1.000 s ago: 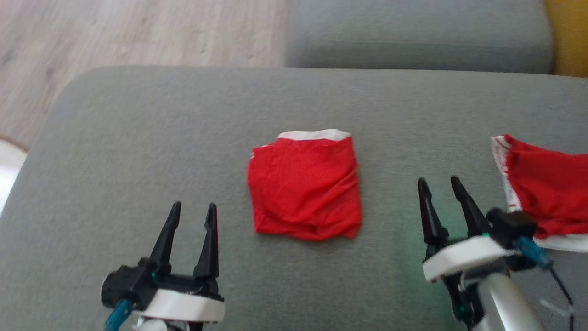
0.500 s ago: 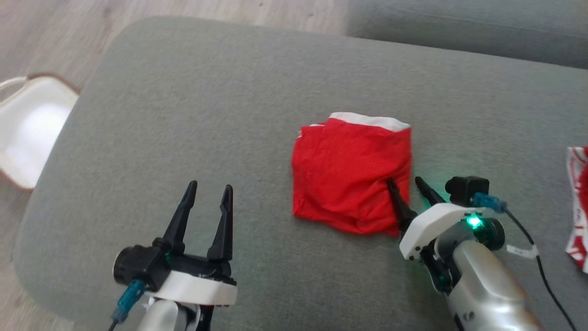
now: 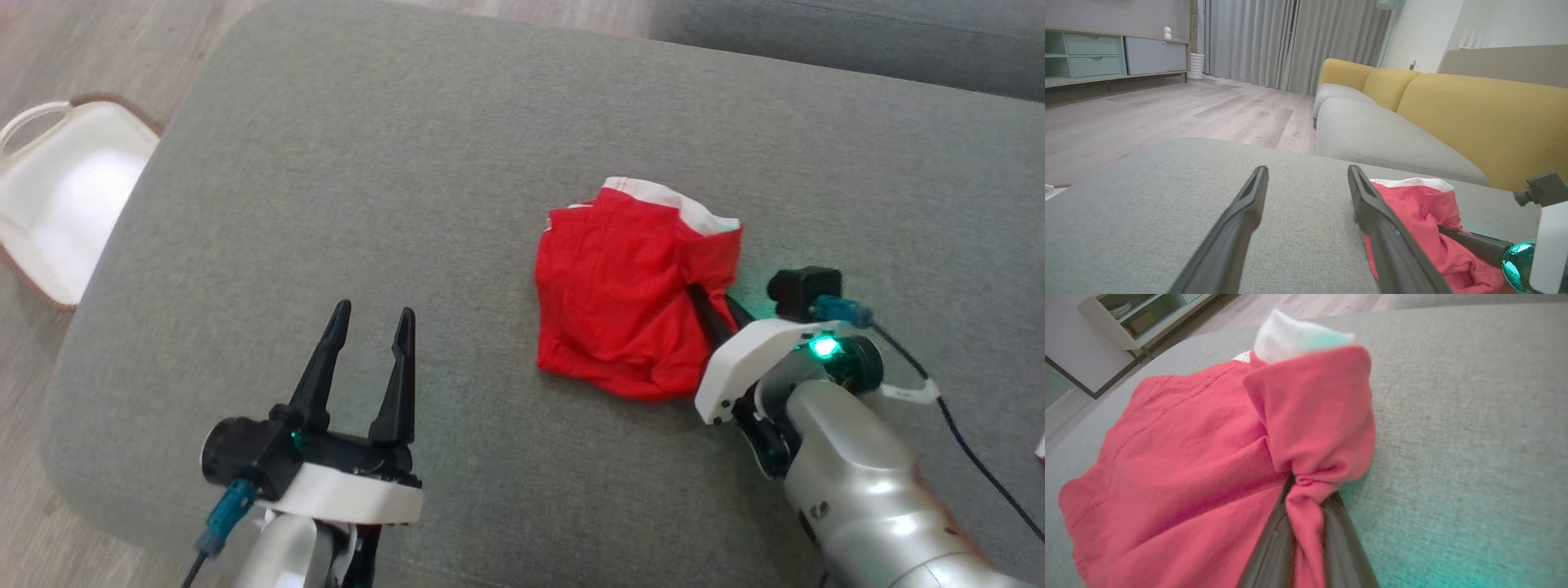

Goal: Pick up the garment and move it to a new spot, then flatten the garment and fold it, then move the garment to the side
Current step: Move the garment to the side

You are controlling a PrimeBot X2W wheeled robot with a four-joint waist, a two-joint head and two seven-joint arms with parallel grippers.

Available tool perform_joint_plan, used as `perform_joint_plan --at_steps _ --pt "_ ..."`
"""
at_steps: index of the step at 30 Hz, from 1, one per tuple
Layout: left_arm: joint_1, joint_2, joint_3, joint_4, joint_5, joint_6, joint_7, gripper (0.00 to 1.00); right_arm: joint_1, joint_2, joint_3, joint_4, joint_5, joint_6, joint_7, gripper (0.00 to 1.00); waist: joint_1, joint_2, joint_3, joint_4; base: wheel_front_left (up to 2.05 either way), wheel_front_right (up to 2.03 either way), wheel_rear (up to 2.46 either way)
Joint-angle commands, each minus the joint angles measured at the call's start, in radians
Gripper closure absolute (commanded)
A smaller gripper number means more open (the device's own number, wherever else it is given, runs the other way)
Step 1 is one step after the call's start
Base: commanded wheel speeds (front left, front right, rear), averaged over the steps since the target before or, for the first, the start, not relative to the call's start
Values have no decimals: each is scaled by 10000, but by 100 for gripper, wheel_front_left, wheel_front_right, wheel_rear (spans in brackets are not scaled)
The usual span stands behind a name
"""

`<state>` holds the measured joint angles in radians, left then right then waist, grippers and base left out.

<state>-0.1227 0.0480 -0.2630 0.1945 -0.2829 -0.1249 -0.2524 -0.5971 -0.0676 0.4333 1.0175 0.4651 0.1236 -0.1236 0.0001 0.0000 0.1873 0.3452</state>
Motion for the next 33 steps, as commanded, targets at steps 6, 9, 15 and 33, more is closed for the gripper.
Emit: perform_joint_plan --at_steps 6,9,15,33 --pt "-365 22 231 -403 32 -54 -94 0 -450 174 582 62 -1226 71 -826 100 -1 0 -259 -617 0 0 0" --pt "-331 22 180 -461 45 -55 -94 0 -509 174 582 -110 -1976 71 -1034 100 -1 0 -467 -1013 0 0 0" --pt "-230 22 21 -609 68 -45 -94 0 -383 163 591 -594 -3575 71 -1100 100 -1 0 -948 -2109 0 0 0" --pt "-1119 22 -817 -1125 -214 213 -94 0 -830 -4454 2988 -3974 -2375 71 1430 100 -1 0 -382 -4665 0 0 0"
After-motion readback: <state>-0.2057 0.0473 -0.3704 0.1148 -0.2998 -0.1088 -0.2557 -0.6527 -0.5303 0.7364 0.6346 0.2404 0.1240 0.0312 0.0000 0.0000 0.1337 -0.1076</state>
